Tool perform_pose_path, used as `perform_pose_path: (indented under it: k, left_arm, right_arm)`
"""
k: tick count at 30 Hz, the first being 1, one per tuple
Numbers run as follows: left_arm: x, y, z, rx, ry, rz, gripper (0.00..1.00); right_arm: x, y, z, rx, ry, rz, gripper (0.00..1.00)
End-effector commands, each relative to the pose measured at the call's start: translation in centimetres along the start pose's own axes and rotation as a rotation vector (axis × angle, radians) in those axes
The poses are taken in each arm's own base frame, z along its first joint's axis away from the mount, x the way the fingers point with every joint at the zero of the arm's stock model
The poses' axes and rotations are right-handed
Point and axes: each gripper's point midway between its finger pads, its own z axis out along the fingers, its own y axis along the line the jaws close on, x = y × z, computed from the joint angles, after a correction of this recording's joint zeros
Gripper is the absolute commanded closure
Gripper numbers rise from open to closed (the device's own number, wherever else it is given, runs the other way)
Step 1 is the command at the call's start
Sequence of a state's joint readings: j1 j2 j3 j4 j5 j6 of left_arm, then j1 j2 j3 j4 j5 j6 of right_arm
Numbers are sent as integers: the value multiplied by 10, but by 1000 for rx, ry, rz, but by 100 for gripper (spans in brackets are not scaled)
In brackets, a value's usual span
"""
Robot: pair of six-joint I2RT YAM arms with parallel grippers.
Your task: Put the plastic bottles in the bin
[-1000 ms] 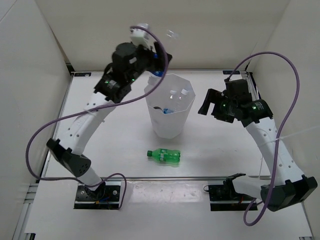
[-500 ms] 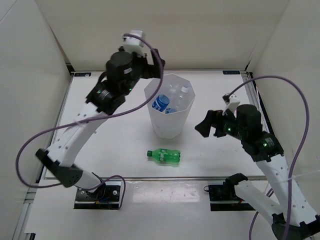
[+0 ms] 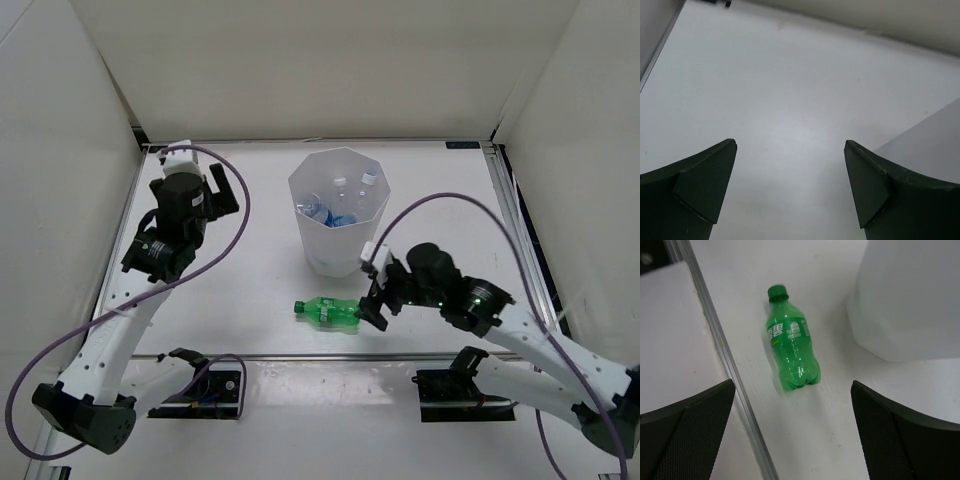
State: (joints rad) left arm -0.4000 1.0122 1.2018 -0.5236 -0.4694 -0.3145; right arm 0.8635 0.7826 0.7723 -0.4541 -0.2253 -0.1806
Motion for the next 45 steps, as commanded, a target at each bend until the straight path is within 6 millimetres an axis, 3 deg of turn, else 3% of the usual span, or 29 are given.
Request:
perform_pose_path:
  k: [1,3,7,9,14,21,24,25,28,30,34,36,39,40,42,43,45]
  left_arm:
    - [30,29,-9,-63,104,-36,0]
    - [42,36,-9,-67,149,-18,0]
    - [60,53,-13,-108,228,16,0]
    - [64,57,-14,-116,247,17,0]
    - [70,56,-13,-84,281,52,0]
    - [84,59,-17,-82,320,71,0]
    - [87,61,-20,-84,325,73,0]
    - [88,62,-22,-84,325,73,0]
    - [91,64,-25,-83,323,72,0]
    - [95,64,-25,-87,330,64,0]
    - [95,71,-29,-125,317,46,0]
    - [97,76,-29,-154,312,10,0]
    - [103,83,-28,-196,309,-42,0]
    - [108,88,-27,-214,317,-54,0]
    - [110,93,-28,-238,313,-76,0]
    - [115,94,-27,-242,325,-72,0]
    - [118,95,-26,-243,328,-71,0]
  right_arm:
    - [4,-4,29,10,0,-181,0]
    - [0,-7,40,18,-18,-215,0]
    - [17,1,66,-64,22,-221,0]
    - [14,3,74,-80,-3,-226,0]
    - [43,14,103,-165,97,-174,0]
    - [72,26,124,-235,185,-104,1]
    - [81,24,133,-234,257,-51,10]
    - [87,25,136,-239,293,-31,20]
    - [81,27,133,-249,322,3,34]
    - [77,26,127,-223,344,48,36]
    - [22,33,104,-183,270,62,63]
    - [-17,46,91,-182,177,26,68]
    - [-56,57,76,-155,102,-6,74]
    - [-89,59,65,-140,35,-26,74]
    - [-121,33,58,14,-24,9,77]
    - [-152,17,44,89,-73,31,79]
    - [-173,-10,41,200,-82,59,82]
